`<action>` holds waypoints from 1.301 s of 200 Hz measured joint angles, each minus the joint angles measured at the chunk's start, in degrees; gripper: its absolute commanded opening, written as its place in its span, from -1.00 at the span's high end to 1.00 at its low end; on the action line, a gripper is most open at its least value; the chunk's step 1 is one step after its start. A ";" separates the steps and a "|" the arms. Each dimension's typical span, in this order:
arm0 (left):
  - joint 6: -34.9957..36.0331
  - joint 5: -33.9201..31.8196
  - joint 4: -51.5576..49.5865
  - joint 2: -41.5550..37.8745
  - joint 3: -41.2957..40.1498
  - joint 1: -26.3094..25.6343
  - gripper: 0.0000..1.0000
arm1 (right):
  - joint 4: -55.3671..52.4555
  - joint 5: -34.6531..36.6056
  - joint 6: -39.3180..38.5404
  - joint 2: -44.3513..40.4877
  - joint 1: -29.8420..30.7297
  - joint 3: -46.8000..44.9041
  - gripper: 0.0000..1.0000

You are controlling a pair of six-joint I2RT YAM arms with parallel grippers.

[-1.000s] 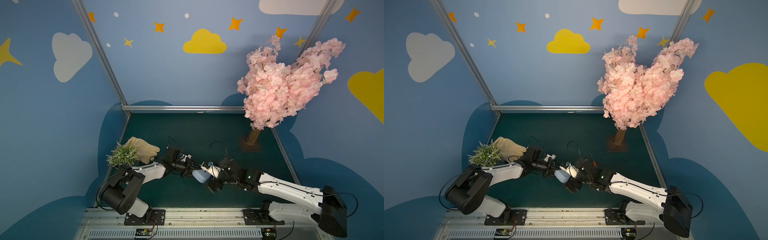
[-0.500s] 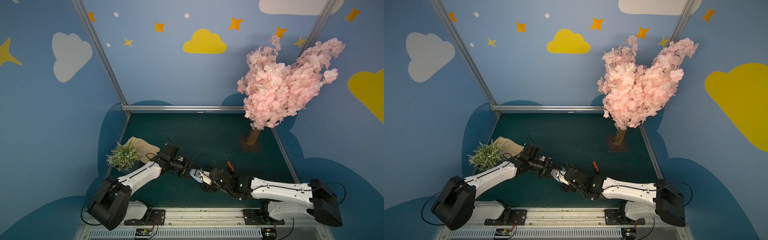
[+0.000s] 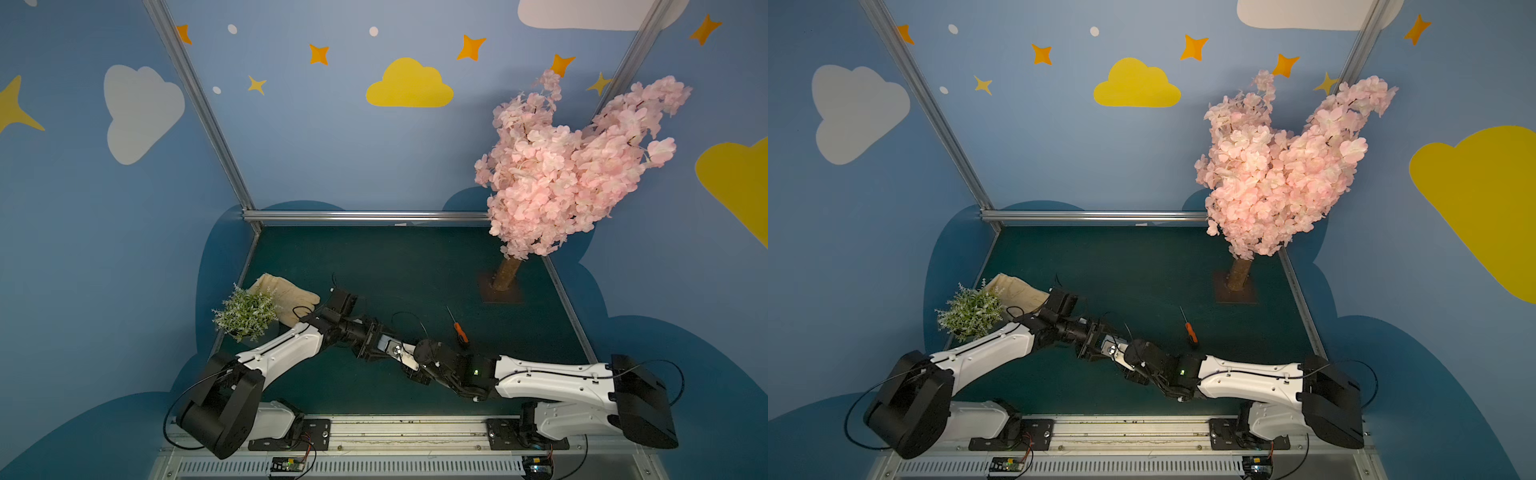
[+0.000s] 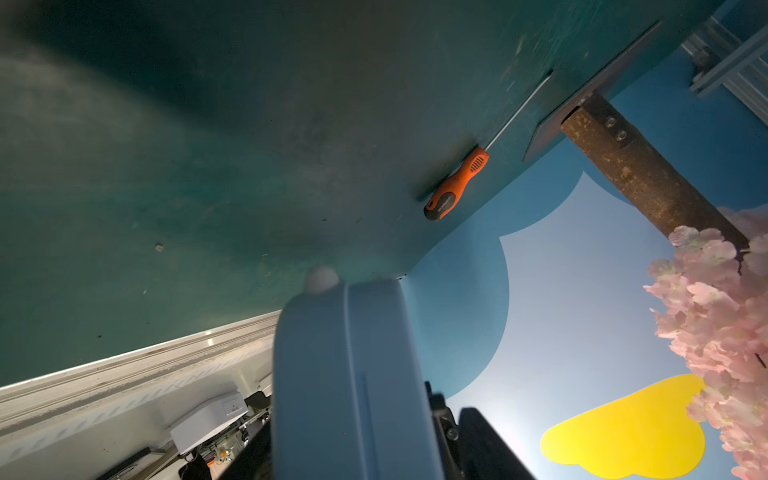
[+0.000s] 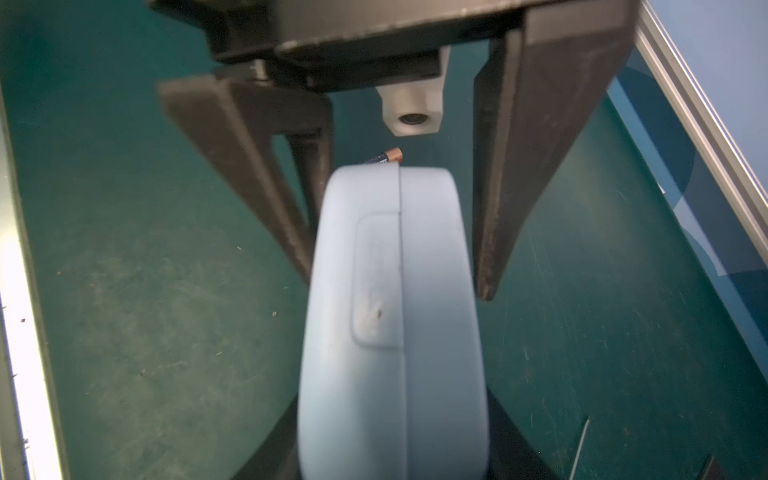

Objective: Remove the battery from the alarm
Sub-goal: Adjust the alarm at the center of the board.

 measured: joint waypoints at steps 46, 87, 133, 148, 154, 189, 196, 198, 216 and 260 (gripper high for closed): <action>7.58 -4.63 -10.38 -2.75 2.23 2.58 -1.00 | -1.42 -9.60 7.19 -1.53 -6.40 -0.17 0.18; 17.62 -15.19 -20.35 -13.88 4.09 6.43 -1.00 | -3.15 -27.43 15.56 -2.84 -20.35 -0.35 0.10; 27.76 -22.16 -22.23 -21.35 1.38 6.54 -1.00 | -4.72 -48.61 23.32 8.48 -29.73 4.15 0.01; 30.58 -23.63 -22.32 -23.04 0.46 6.54 -1.00 | -4.50 -53.59 25.29 12.24 -31.32 5.60 -0.02; 31.63 -24.15 -22.32 -23.71 0.11 6.54 -1.00 | -4.44 -55.19 25.86 13.49 -31.82 6.16 -0.02; 36.11 -26.10 -22.38 -26.25 -1.05 6.54 -1.00 | -4.48 -59.67 27.71 18.45 -33.35 8.76 -0.07; 36.74 -26.21 -22.38 -26.38 -1.05 6.54 -1.00 | -4.76 -59.67 27.78 19.12 -33.48 9.20 -0.07; 36.94 -26.25 -22.36 -26.40 -1.05 6.54 -1.00 | -4.87 -59.67 27.78 19.30 -33.53 9.33 -0.07; 38.21 -26.67 -22.32 -26.45 -1.05 6.54 -1.00 | -6.03 -59.01 27.63 20.39 -33.66 10.25 -0.13; 39.58 -27.21 -21.64 -25.88 -1.09 6.54 -1.00 | -9.16 -57.33 25.57 22.47 -33.99 12.50 -0.24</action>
